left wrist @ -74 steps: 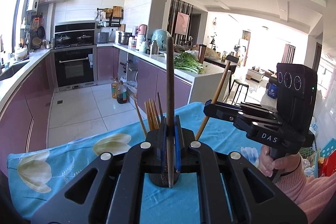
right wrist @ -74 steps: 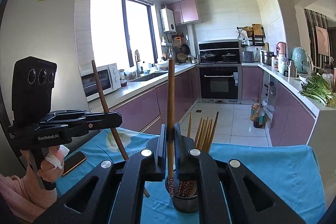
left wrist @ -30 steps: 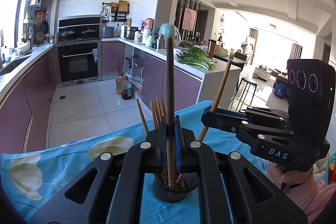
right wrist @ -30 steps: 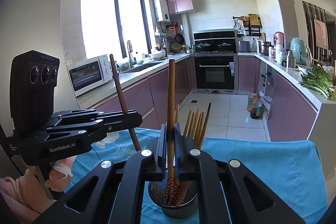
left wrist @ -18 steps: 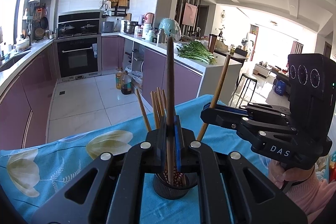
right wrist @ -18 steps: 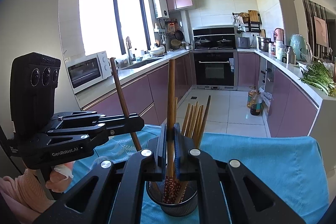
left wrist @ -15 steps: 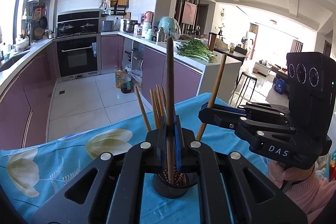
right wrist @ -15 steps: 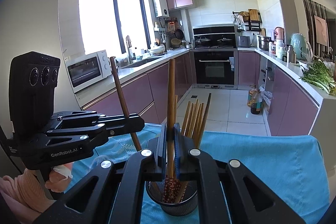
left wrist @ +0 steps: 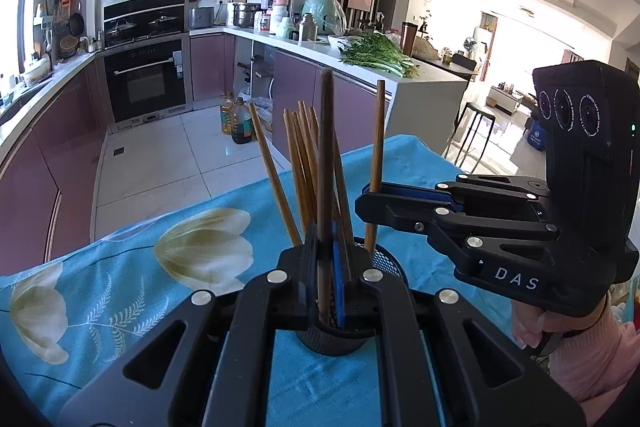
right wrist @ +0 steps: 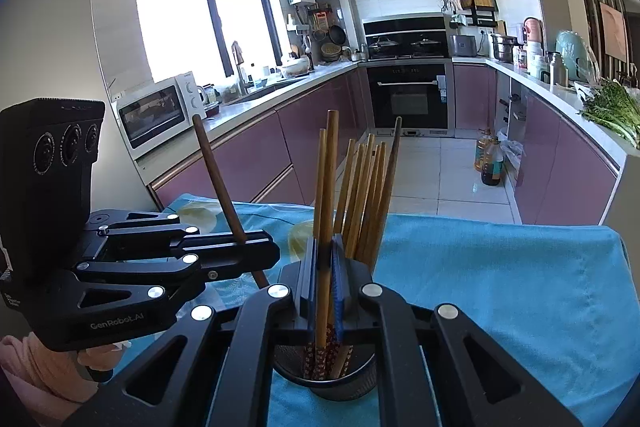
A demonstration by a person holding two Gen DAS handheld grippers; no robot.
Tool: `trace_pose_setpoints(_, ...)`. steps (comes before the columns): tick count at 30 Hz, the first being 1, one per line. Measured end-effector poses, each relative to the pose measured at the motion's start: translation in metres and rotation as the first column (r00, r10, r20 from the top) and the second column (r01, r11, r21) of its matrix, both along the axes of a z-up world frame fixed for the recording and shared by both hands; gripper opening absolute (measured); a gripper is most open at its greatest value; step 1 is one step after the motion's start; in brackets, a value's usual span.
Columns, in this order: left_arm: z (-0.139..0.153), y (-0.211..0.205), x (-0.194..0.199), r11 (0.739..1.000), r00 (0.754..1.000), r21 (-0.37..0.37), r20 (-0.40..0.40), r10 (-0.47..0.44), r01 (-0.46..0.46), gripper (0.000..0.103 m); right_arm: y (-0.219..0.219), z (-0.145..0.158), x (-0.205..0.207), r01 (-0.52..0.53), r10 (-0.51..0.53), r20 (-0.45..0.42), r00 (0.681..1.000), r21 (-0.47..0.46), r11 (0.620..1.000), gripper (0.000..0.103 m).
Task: Organize utensils
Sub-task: 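Open the left tool to release its chopstick while the right tool releases its own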
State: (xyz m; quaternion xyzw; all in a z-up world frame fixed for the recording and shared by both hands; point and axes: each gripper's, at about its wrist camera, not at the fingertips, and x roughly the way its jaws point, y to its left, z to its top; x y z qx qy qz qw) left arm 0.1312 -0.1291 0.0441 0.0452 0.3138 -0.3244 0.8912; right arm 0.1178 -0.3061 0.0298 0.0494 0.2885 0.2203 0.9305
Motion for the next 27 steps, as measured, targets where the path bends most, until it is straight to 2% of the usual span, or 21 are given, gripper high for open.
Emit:
trace_pose_setpoints(9,-0.018,-0.003,0.021,1.0,0.998,0.001,-0.063,0.018,-0.018,0.008,-0.005,-0.011,0.012,0.034,-0.033,-0.033,0.999,0.029,0.999,0.007)
trace_pose_setpoints(13,-0.03,-0.002,0.024,1.0,0.997,0.009,-0.079,0.017,-0.017,0.014,-0.004,-0.016,0.007,0.036,-0.035,-0.043,0.998,0.037,0.999,0.008)
trace_pose_setpoints(18,-0.041,0.006,0.02,1.0,0.996,-0.01,-0.087,0.014,-0.015,0.026,-0.004,-0.017,-0.004,0.033,-0.031,-0.033,0.999,0.043,0.999,0.023)
trace_pose_setpoints(20,-0.044,0.009,0.014,1.0,0.997,-0.018,-0.074,0.012,-0.014,0.03,-0.004,-0.016,-0.01,0.03,-0.03,-0.022,0.999,0.043,0.999,0.032)
trace_pose_setpoints(24,-0.047,0.021,0.004,0.999,0.997,-0.045,-0.077,0.027,-0.031,0.033,0.0,-0.015,-0.021,0.024,-0.024,-0.003,1.0,0.036,0.999,0.04)
trace_pose_setpoints(25,-0.048,0.025,0.002,0.998,0.996,-0.052,-0.077,0.04,-0.044,0.036,0.001,-0.014,-0.022,0.025,-0.025,0.003,1.0,0.033,0.999,0.045)
trace_pose_setpoints(27,-0.049,0.032,-0.003,0.996,0.996,-0.052,-0.063,0.064,-0.067,0.042,0.004,-0.014,-0.027,0.026,-0.026,0.014,1.0,0.024,0.999,0.048)
